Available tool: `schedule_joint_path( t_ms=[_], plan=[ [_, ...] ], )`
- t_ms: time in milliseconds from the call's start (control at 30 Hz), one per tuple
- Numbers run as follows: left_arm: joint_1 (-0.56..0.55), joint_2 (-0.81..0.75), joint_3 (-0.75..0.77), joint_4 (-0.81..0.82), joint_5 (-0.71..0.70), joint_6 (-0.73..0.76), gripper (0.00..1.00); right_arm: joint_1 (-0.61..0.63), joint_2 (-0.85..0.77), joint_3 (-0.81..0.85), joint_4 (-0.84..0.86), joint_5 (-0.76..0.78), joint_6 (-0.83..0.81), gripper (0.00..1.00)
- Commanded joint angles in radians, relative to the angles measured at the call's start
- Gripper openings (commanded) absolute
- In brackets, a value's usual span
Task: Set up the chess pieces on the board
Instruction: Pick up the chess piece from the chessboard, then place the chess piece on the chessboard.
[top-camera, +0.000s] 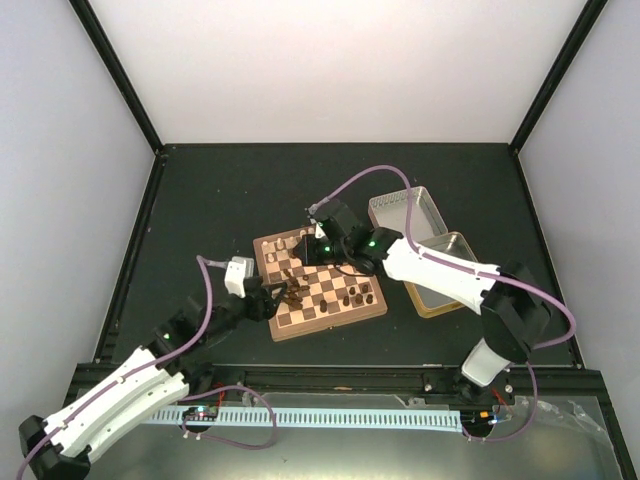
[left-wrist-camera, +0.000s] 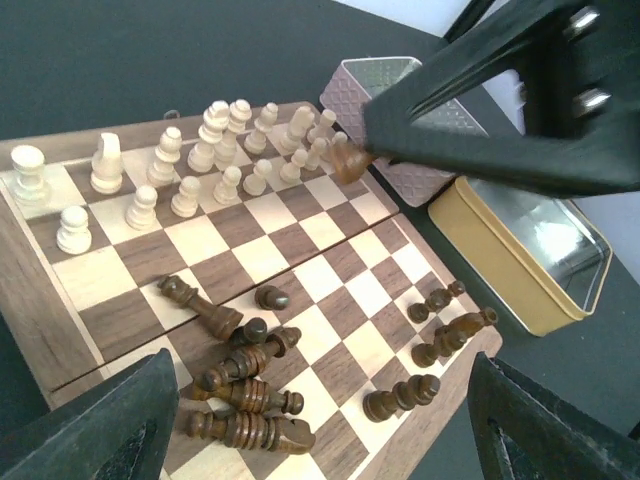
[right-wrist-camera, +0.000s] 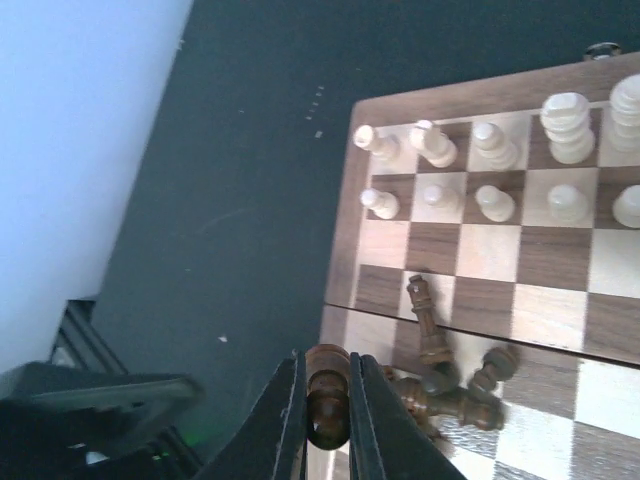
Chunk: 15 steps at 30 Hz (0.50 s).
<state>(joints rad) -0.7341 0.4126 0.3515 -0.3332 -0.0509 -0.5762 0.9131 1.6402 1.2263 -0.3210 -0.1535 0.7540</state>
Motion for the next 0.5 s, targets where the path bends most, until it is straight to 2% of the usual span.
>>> schedule_joint_path(
  t_ms=[0,267,467],
  plan=[
    [0.006,0.027,-0.059,0.294,0.019,-0.054,0.81,0.002,-0.052,-0.035,0.098,-0.056,0.081,0.06],
    [0.005,0.055,-0.024,0.154,-0.139,-0.087,0.82,0.002,-0.076,-0.069,-0.026,0.051,-0.038,0.07],
    [0.005,0.032,-0.013,0.062,-0.166,-0.105,0.83,0.002,-0.023,-0.026,-0.252,0.21,-0.187,0.09]
  ],
)
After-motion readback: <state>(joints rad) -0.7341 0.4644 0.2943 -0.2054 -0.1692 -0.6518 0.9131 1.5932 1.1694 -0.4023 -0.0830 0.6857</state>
